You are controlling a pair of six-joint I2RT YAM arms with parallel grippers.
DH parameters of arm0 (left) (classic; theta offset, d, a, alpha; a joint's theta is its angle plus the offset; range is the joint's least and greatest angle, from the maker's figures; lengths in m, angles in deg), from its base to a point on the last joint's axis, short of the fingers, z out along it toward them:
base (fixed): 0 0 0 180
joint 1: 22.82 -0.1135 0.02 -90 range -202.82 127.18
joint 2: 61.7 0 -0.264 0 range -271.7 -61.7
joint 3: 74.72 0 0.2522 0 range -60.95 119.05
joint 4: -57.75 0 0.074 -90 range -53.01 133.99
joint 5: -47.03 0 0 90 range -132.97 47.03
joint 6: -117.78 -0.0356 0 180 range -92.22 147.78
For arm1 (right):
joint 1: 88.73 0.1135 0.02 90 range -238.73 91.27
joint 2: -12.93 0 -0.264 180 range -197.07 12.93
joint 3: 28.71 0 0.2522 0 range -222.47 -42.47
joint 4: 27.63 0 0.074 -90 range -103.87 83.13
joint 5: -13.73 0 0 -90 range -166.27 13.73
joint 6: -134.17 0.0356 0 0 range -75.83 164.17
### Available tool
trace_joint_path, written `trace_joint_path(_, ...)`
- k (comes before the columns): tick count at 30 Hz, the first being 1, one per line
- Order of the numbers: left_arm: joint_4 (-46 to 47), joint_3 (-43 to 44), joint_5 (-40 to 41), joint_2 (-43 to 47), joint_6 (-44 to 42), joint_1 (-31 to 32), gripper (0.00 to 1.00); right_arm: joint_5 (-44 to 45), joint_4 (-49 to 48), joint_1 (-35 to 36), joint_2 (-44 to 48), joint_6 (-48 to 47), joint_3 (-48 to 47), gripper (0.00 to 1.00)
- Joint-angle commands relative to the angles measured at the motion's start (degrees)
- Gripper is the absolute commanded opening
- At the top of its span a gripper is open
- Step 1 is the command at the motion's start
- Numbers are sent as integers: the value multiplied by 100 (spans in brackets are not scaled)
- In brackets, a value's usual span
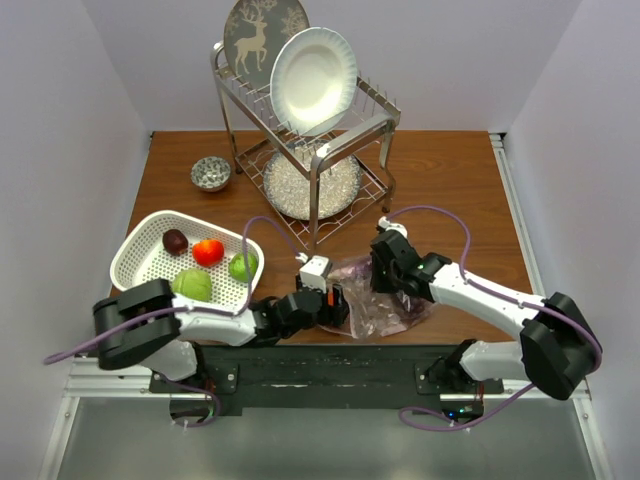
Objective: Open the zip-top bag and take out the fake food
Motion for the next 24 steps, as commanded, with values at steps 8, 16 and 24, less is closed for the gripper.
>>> trace_joint_path(8, -2084, -338, 843, 2281, 721, 9, 37, 97, -292, -284, -77, -12, 208, 15)
trace_joint_path(16, -4666, 522, 1775, 3101, 1099, -184, 37, -9, -274, -285, 125, -91, 181, 16)
trace_joint_path(24, -5354, 752, 1318, 3874, 660, -2082, 36, -123, -186, -285, 292, -258, 129, 16)
